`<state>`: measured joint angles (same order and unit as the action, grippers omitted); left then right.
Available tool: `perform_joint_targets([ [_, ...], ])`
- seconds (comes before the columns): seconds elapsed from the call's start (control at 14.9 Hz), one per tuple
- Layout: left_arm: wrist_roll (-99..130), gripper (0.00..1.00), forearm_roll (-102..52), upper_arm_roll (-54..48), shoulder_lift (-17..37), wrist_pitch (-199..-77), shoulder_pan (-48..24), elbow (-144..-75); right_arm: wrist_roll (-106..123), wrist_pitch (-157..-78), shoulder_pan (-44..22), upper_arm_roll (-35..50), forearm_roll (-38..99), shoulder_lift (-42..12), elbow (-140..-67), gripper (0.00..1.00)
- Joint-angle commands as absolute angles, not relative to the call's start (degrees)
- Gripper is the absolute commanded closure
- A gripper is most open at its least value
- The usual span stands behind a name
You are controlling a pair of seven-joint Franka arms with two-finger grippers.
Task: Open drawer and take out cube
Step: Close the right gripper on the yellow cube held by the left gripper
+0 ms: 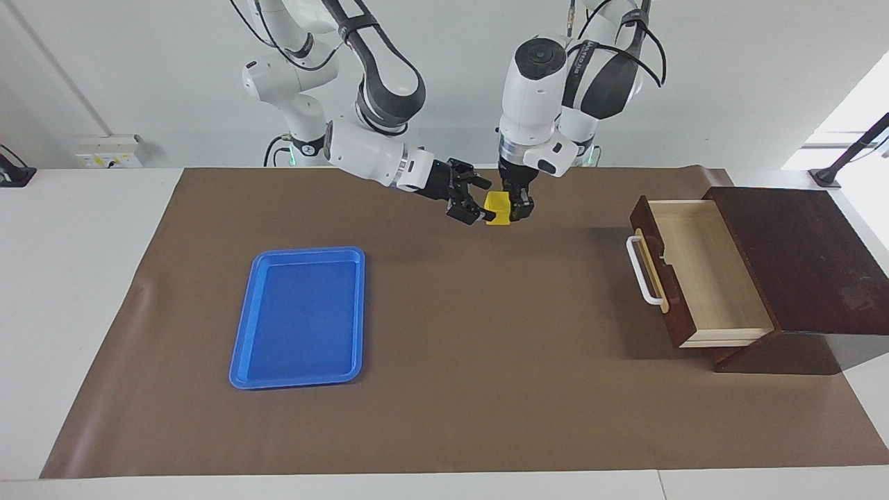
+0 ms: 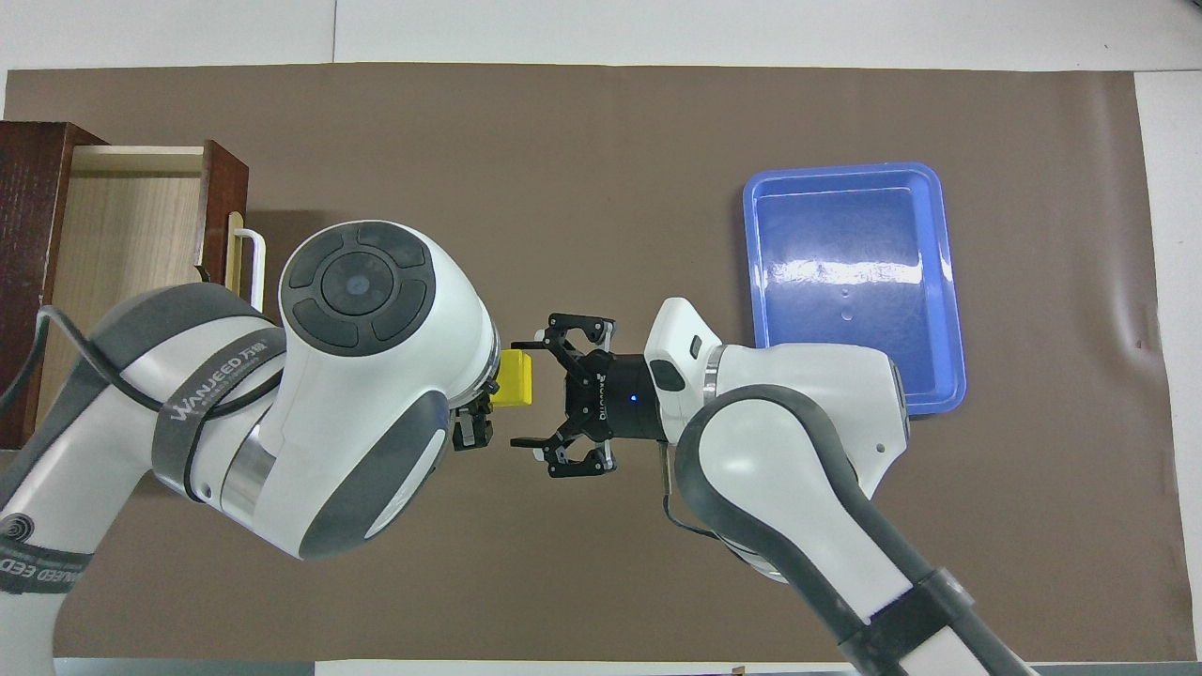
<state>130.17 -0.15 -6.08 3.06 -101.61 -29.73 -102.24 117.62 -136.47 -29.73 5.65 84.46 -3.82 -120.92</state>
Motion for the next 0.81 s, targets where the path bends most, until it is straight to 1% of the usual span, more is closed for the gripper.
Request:
perform_joint_targets([
  [0.0, 130.43, 1.00, -1.23, -5.27, 1.23, -102.92, -30.67, -104.24, 118.83, -138.51, -31.38, 5.62, 84.29, -4.31, -120.76, 0.00],
  [0.13, 130.34, 1.00, -1.23, -5.27, 1.23, -103.01, -30.59, -104.24, 118.74, -138.78, -31.46, 5.62, 84.29, -4.22, -120.85, 0.00],
  [0.2, 130.25, 1.00, -1.23, -5.27, 1.23, -103.01, -30.67, -104.24, 118.74, -139.21, -31.46, 5.62, 84.37, -4.31, -120.76, 0.14],
  [0.27, 130.25, 1.00, -1.23, -5.27, 1.23, -102.92, -30.67, -104.24, 118.74, -139.31, -31.55, 5.62, 84.37, -4.31, -120.76, 0.30],
  [0.34, 130.17, 1.00, -1.23, -5.27, 1.23, -103.01, -30.59, -104.24, 118.83, -139.39, -31.55, 5.62, 84.37, -4.31, -120.59, 0.67],
  [0.4, 130.17, 1.00, -1.23, -5.27, 1.23, -103.01, -30.67, -104.24, 118.74, -139.48, -31.55, 5.62, 84.37, -4.31, -120.50, 1.00],
  [0.74, 129.82, 1.00, -1.14, -5.27, 1.23, -103.10, -30.67, -104.24, 119.00, -139.48, -31.46, 5.62, 84.29, -4.83, -119.19, 1.00],
])
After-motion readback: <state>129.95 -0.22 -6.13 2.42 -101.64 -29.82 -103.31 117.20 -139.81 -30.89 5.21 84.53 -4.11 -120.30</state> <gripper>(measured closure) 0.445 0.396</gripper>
